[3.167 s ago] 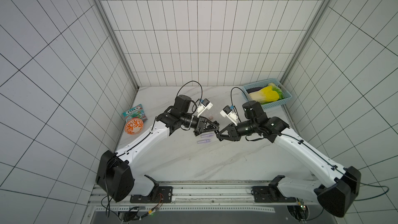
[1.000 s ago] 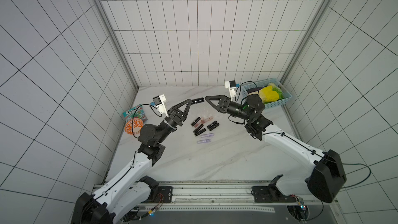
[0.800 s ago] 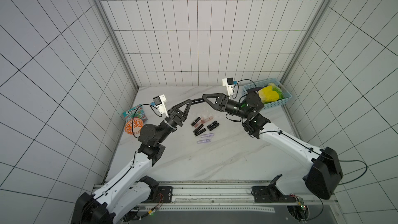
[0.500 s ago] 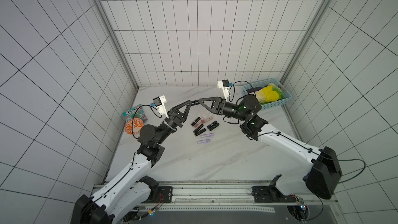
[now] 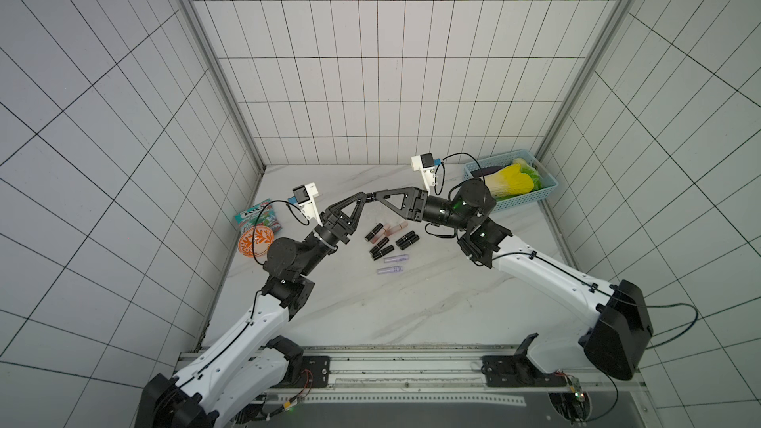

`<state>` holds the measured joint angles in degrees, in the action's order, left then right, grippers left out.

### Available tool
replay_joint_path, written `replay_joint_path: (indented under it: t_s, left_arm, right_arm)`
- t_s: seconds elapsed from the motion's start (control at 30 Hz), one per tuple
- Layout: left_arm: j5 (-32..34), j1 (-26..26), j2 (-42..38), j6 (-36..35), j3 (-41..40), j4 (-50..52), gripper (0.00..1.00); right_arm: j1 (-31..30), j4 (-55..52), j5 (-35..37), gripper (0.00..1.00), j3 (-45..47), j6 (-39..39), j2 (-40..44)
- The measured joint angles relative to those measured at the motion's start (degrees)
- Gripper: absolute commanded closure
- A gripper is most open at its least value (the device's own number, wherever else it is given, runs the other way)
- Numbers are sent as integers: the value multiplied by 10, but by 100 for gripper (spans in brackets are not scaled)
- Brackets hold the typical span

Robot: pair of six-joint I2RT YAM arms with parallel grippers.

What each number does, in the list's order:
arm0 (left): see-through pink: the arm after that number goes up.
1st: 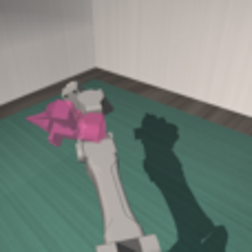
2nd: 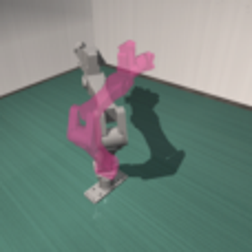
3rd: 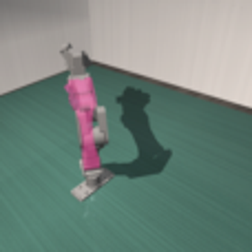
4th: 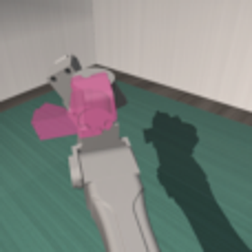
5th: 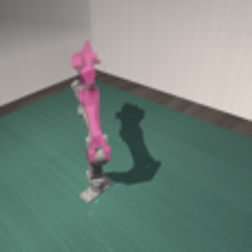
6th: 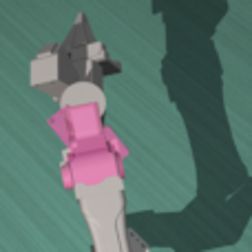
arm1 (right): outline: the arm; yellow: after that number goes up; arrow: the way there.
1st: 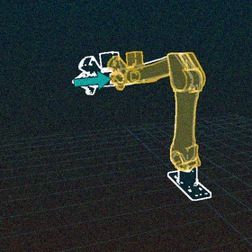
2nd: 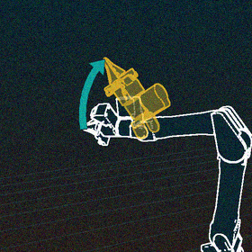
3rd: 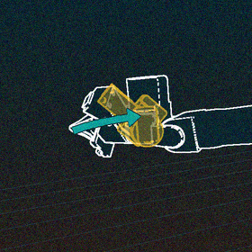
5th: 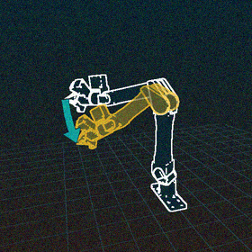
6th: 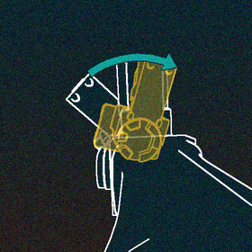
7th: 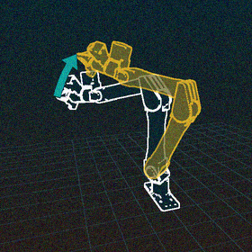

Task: Arrange the lipsticks in the organizer
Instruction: Pick up the lipstick at the center of the board, then place the lipstick in the storage box.

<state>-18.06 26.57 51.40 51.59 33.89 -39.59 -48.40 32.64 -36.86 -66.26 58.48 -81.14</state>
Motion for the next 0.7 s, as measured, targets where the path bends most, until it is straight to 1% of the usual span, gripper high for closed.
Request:
replay_joint_path:
  t_s: [0.07,0.23,0.3,0.33,0.37,0.43,0.5,0.53,0.6,0.63,0.7]
  left_arm:
    - [0,0,0,0,0,0,100]
    - [-1,0,0,0,0,0,100]
    - [-1,0,0,0,0,0,100]
    - [-2,0,0,0,0,-1,98]
    - [-2,0,0,0,0,0,88]
    - [-5,0,0,-1,0,4,63]
    - [-6,0,-2,-11,0,12,33]
    - [-6,0,-3,-16,0,20,23]
    - [-6,0,-6,-26,1,42,13]
    - [-4,0,-9,-33,2,61,10]
    - [4,0,-17,-55,6,99,7]
  right_arm:
    - [0,-1,4,53,-3,-5,-1]
    - [0,-5,12,64,-7,-10,-9]
    - [0,-7,14,72,-7,-12,-10]
    - [0,-9,16,77,-7,-11,-10]
    - [0,-9,17,80,-7,-10,-10]
    - [0,-9,20,86,-9,-11,-10]
    - [0,-15,21,89,-11,-17,-10]
    - [0,-24,22,89,-12,-23,-10]
    - [0,-48,27,89,-12,-36,-8]
    - [0,-66,32,90,-13,-44,-5]
    - [0,-117,46,90,-14,-73,8]
